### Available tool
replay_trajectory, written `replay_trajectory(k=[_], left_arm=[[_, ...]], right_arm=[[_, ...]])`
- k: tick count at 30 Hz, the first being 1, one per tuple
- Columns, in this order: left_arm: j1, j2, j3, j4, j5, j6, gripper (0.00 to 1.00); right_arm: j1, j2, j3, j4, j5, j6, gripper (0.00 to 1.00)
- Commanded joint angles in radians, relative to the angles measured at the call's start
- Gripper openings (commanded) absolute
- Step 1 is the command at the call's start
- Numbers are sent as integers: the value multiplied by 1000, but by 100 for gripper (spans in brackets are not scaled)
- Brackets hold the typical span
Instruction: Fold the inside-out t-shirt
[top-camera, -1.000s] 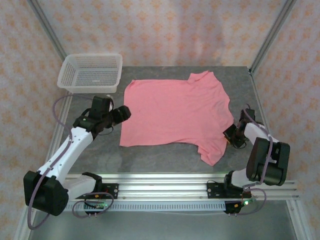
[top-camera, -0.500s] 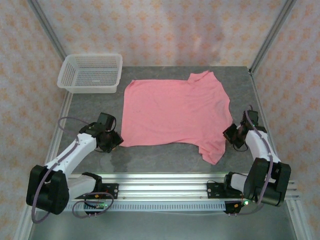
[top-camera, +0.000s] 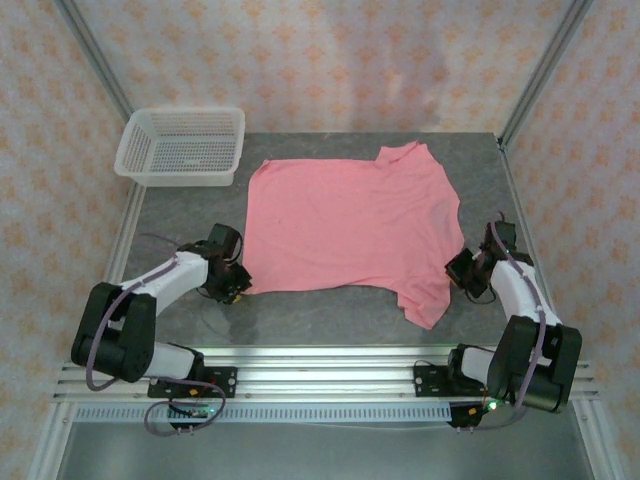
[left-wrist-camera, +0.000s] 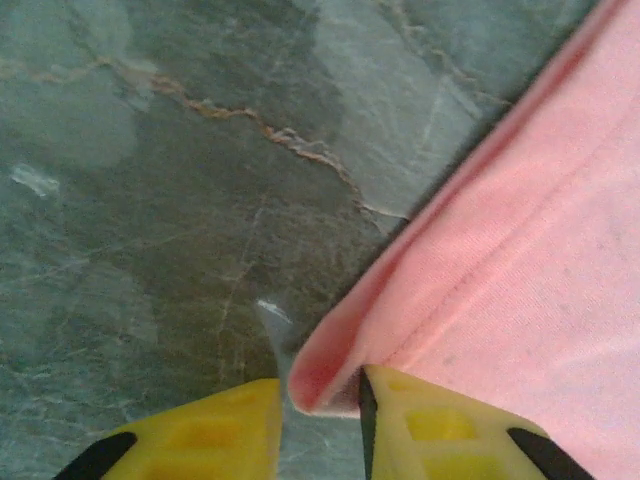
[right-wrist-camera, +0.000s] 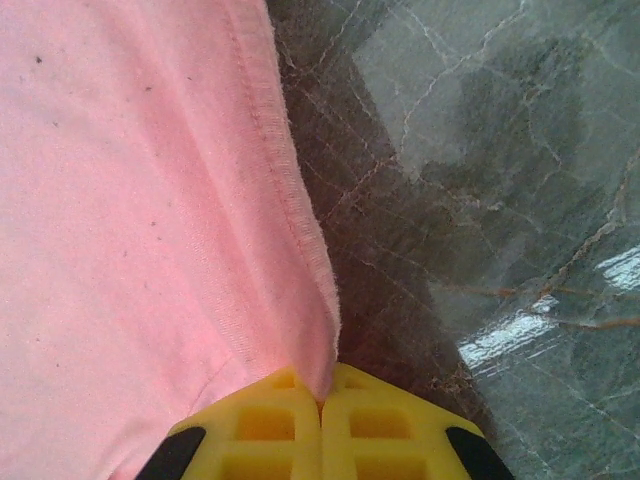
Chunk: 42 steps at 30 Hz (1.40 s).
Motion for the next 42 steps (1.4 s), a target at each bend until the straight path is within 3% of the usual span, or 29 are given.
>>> replay_trajectory(k=[1, 5, 12, 17, 25, 29, 42], left_arm=[[5, -6, 8, 24, -9, -13, 16], [5, -23, 21, -8, -48, -9, 0], [9, -159, -44, -116, -125, -22, 0], [11, -253, -113, -79, -64, -45, 0], [25, -147, 80, -93, -64, 22, 0], [63, -65, 180, -41, -4, -2, 0], [132, 226, 513, -30, 50, 46, 0]], right_arm=[[1, -42, -7, -43, 8, 14, 0], [1, -78, -25, -71, 37, 29, 0], [1, -141, -72, -133, 142, 134, 0], [2, -186, -89, -167, 159, 200, 0], [1, -201, -6, -119, 113, 285, 0], [2, -91, 97, -102, 96, 272, 0], [1, 234, 373, 9, 111, 292, 0]])
